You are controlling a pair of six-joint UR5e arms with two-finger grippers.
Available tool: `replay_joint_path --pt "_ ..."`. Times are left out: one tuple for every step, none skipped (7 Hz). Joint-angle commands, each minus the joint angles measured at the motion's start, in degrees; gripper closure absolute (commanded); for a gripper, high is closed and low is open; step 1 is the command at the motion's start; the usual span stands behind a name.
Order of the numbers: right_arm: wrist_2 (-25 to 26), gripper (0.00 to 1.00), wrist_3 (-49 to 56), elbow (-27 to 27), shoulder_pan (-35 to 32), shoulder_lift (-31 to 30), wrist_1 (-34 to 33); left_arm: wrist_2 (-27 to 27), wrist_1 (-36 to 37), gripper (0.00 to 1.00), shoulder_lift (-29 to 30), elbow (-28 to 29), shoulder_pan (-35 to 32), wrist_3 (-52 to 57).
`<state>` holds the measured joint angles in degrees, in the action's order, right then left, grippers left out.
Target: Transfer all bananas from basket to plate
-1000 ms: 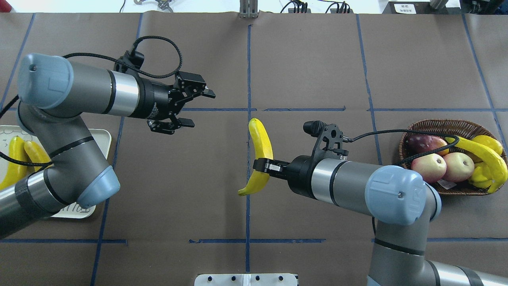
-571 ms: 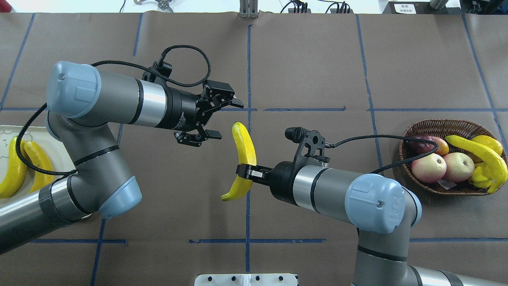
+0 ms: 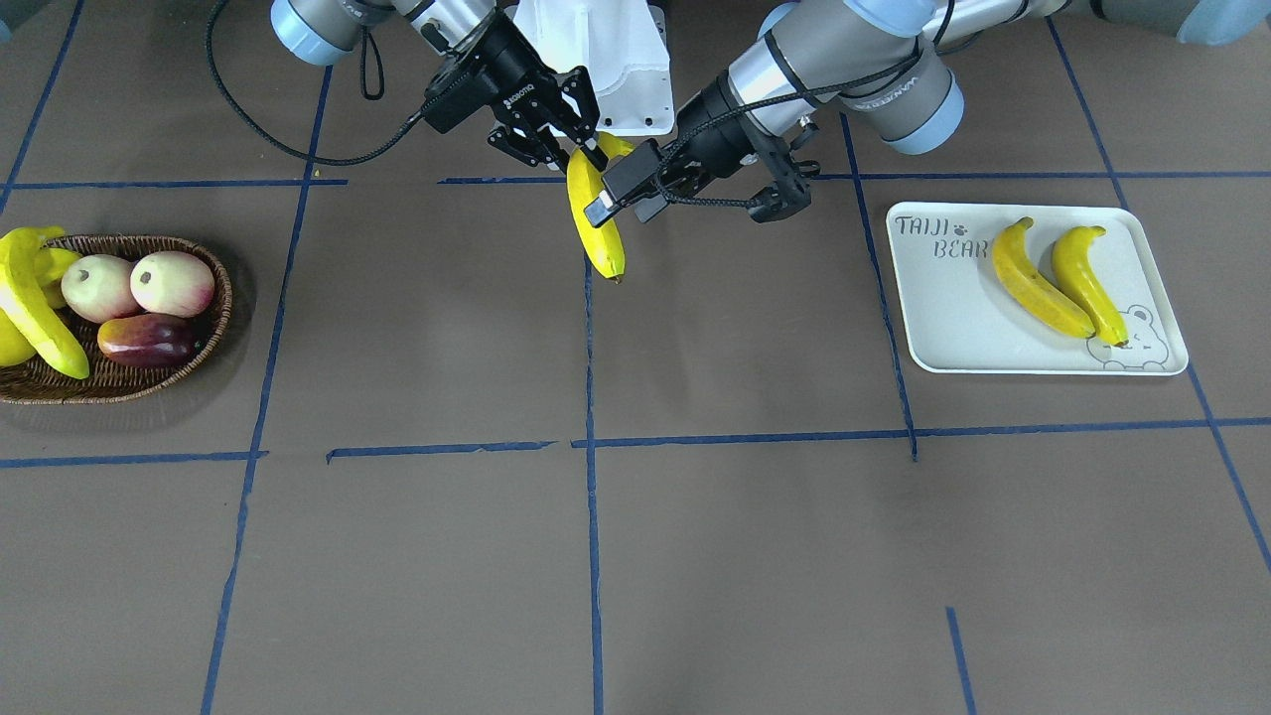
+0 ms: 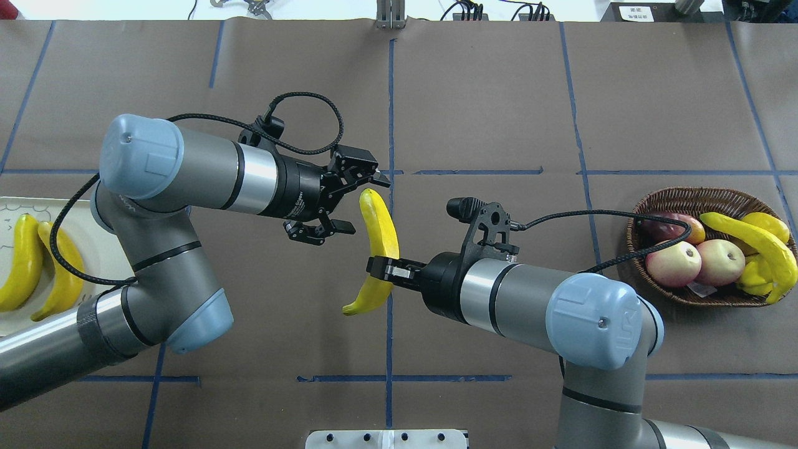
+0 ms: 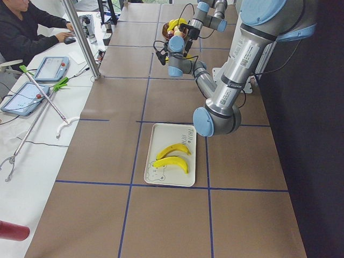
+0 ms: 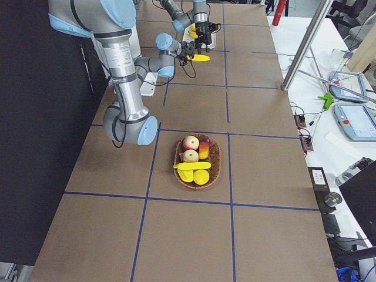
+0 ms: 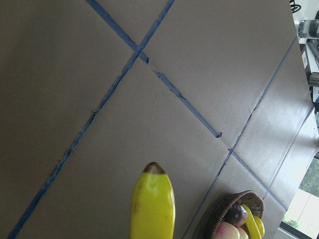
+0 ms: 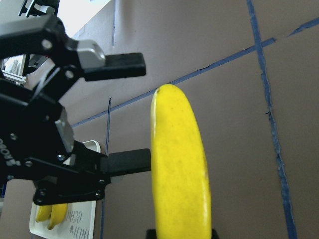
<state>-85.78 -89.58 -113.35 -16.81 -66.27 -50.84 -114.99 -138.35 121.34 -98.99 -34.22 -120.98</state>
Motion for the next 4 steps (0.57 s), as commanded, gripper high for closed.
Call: replay_joint_path --pt "0.0 0.98 0.02 -0.21 0.02 0.0 1.0 0.12 -0.07 0.01 0.12 0.55 1.25 0.04" --pt "0.0 0.98 0.02 -0.12 0.11 0.0 1.01 0.55 -0.07 0.01 0.21 0.56 1.78 0.04" --pt "0.0 0.98 0.11 -0.03 0.11 0.0 1.01 1.6 -0.07 0.39 0.65 0.29 1.78 -0.13" --pt "0.0 0.98 0.2 -0.03 0.29 -0.17 1.01 1.61 -0.07 0.77 0.39 -0.23 1.7 -0.05"
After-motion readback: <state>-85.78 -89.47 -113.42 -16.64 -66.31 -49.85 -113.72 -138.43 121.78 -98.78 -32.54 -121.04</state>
